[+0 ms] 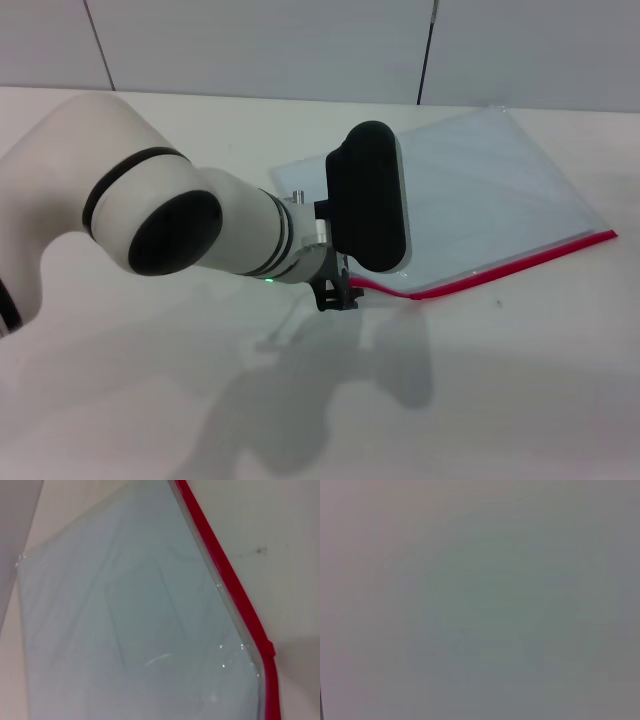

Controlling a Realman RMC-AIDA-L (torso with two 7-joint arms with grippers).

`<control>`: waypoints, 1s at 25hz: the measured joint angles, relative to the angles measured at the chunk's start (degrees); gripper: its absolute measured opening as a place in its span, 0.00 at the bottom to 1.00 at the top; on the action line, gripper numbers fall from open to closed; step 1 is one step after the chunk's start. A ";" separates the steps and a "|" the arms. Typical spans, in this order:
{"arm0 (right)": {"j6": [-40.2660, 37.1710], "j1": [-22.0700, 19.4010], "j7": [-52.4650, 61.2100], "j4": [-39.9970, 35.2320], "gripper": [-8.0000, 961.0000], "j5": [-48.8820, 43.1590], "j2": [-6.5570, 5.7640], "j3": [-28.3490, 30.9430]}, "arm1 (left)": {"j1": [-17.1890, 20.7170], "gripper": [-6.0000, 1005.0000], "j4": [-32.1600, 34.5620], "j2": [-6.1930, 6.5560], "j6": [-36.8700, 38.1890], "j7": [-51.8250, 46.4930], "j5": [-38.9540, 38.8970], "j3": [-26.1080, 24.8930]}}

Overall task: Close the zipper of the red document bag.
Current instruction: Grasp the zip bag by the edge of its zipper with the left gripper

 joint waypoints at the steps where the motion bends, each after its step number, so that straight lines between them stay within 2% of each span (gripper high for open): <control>1: 0.00 0.00 0.00 0.00 0.67 0.00 0.00 0.00 | 0.06 0.70 0.00 0.00 0.29 0.00 -0.02 0.00; 6: 0.00 -0.01 0.00 0.00 0.67 0.00 0.00 0.00 | 0.08 0.61 0.93 -0.05 1.41 -0.02 -0.13 0.00; 25: 0.00 0.02 0.00 0.00 0.67 0.00 0.00 0.00 | -0.12 0.60 2.37 -0.26 3.81 -1.62 -0.42 0.00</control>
